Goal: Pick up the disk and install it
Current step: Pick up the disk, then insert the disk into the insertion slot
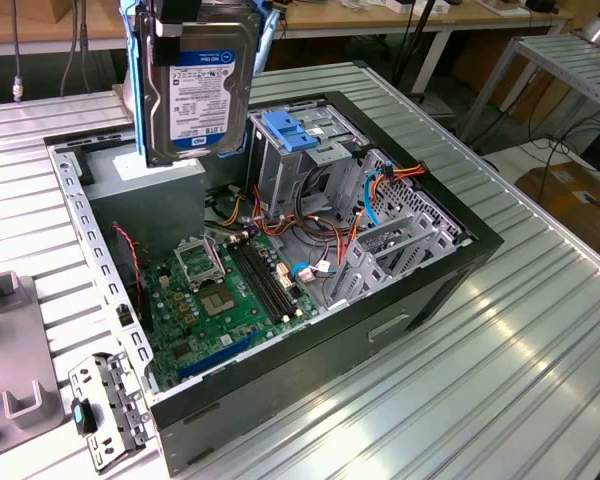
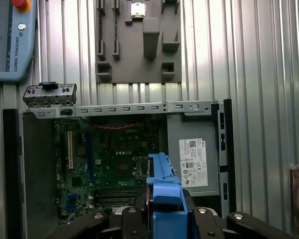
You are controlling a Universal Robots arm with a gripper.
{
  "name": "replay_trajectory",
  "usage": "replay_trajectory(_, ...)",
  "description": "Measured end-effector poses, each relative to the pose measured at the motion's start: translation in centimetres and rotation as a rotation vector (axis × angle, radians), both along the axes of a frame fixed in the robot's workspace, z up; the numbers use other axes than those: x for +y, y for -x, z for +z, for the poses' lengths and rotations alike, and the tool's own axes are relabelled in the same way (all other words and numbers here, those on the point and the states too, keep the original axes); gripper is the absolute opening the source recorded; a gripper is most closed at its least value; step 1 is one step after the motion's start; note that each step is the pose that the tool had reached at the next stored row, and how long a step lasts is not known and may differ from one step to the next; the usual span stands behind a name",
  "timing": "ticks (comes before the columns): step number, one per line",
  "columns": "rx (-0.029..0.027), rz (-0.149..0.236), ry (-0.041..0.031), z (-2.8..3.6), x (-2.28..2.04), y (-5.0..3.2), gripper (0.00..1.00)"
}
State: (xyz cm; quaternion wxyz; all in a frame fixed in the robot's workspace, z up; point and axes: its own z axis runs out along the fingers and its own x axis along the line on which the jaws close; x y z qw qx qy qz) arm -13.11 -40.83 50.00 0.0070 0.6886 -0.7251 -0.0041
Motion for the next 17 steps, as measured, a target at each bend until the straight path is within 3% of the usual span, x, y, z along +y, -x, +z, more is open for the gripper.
replay_trajectory(10, 0.0000, 0.000, 0.0000, 0.00, -0.15, -0.07, 0.37)
replay_trajectory(17, 0.0000, 0.000, 0.0000, 0.00, -0.55, -0.08, 0.37)
